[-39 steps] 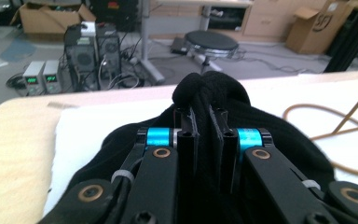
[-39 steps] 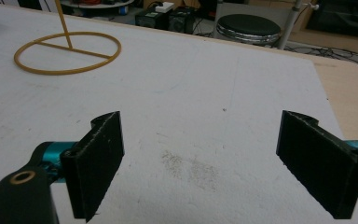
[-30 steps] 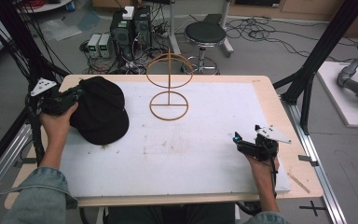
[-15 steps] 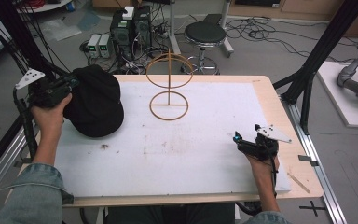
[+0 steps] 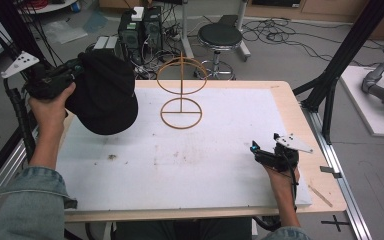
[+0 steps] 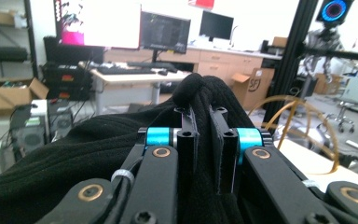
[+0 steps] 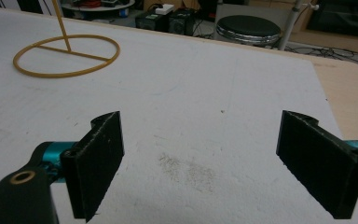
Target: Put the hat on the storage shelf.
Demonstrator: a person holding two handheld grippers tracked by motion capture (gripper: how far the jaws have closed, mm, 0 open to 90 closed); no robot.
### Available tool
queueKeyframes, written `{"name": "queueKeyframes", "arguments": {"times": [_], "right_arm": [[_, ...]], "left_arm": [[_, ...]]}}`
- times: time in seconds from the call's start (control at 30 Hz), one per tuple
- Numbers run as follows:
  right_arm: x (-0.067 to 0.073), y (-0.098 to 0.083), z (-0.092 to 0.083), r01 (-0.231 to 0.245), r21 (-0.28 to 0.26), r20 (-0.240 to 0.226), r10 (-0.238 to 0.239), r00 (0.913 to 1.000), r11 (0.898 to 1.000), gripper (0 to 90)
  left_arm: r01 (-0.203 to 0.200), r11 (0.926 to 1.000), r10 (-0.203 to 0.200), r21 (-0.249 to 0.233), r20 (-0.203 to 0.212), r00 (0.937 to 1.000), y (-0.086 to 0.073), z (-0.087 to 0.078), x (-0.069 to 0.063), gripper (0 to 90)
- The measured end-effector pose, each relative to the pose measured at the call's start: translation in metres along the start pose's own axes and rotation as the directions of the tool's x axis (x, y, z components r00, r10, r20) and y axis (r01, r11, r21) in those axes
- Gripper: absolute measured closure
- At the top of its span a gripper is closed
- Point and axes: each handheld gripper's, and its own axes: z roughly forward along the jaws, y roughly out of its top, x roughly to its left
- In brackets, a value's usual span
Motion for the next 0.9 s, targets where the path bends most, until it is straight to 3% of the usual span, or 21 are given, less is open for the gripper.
{"name": "queueKeyframes", "arguments": {"times": [0.3,0.6,0.9], "right_arm": [[0.0,0.0,0.0,0.002,0.0,-0.001,-0.002,1.0,1.0,14.7],[0.0,0.0,0.0,-0.01,0.0,-0.004,0.01,0.9999,1.0,14.7],[-0.001,0.0,-0.001,-0.006,-0.001,-0.002,0.006,1.0,1.0,14.7]], "left_arm": [[0.009,0.9992,-0.008,-0.04,0.05,0.9987,0.029,0.013,-0.016,83.0],[0.017,0.9971,-0.01,-0.074,0.094,0.9955,0.044,0.023,-0.028,83.0],[0.041,0.9937,-0.024,-0.105,0.161,0.9867,0.056,0.04,-0.041,83.0]]}}
